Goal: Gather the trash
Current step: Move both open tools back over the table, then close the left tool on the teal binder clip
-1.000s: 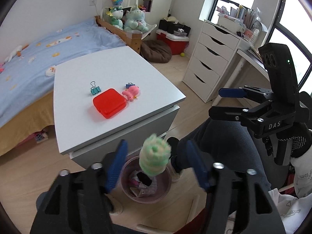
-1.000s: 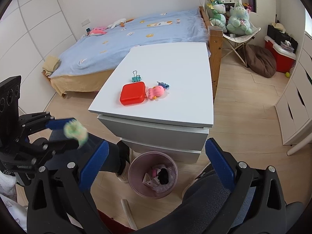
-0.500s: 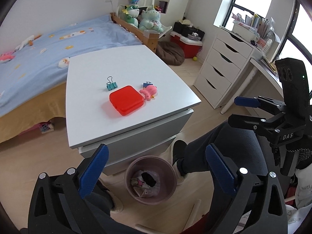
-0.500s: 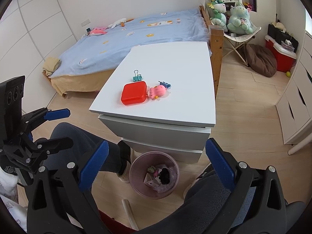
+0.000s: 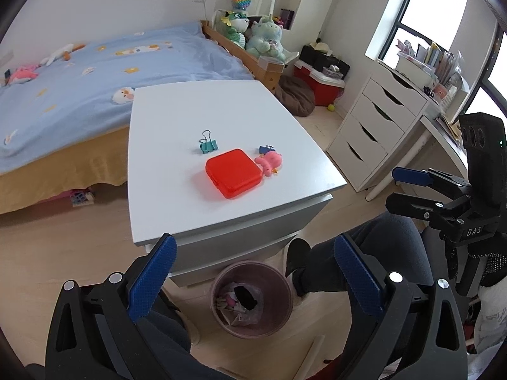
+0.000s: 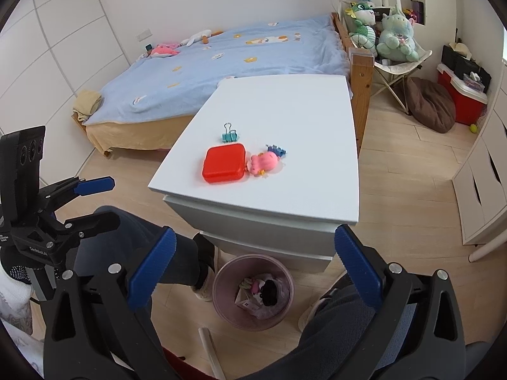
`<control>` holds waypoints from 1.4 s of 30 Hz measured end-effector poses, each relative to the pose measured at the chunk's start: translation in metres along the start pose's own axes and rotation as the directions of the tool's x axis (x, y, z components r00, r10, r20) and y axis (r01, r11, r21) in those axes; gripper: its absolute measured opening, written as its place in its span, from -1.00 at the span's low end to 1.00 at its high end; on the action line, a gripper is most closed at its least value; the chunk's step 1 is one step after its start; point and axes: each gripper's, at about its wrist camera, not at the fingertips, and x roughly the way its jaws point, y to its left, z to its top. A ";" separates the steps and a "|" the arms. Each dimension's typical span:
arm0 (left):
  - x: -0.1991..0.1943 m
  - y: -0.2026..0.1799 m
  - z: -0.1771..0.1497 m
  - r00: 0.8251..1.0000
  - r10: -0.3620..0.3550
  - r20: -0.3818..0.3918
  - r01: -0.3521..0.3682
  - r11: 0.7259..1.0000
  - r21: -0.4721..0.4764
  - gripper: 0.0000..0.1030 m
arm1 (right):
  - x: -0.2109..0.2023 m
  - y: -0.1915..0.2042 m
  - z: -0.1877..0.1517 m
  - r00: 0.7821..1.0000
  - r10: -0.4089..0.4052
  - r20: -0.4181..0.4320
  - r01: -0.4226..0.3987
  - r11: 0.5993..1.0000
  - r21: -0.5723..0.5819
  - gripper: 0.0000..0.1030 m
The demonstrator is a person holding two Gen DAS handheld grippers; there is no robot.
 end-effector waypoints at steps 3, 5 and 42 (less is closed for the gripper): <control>-0.001 0.006 0.010 1.000 0.013 0.016 -0.013 1.000 -0.003 0.86 | 0.005 -0.001 0.013 1.000 0.004 0.009 -0.004 1.000 -0.003 0.91; -0.002 0.011 0.019 0.999 0.020 0.028 -0.020 1.000 -0.007 0.86 | 0.008 -0.001 0.021 1.000 0.005 0.013 -0.005 1.000 -0.005 0.91; 0.158 0.062 0.123 0.957 0.204 -0.206 -0.245 0.949 -0.199 0.45 | 0.042 -0.024 0.044 0.999 0.025 -0.029 -0.024 0.999 0.030 0.91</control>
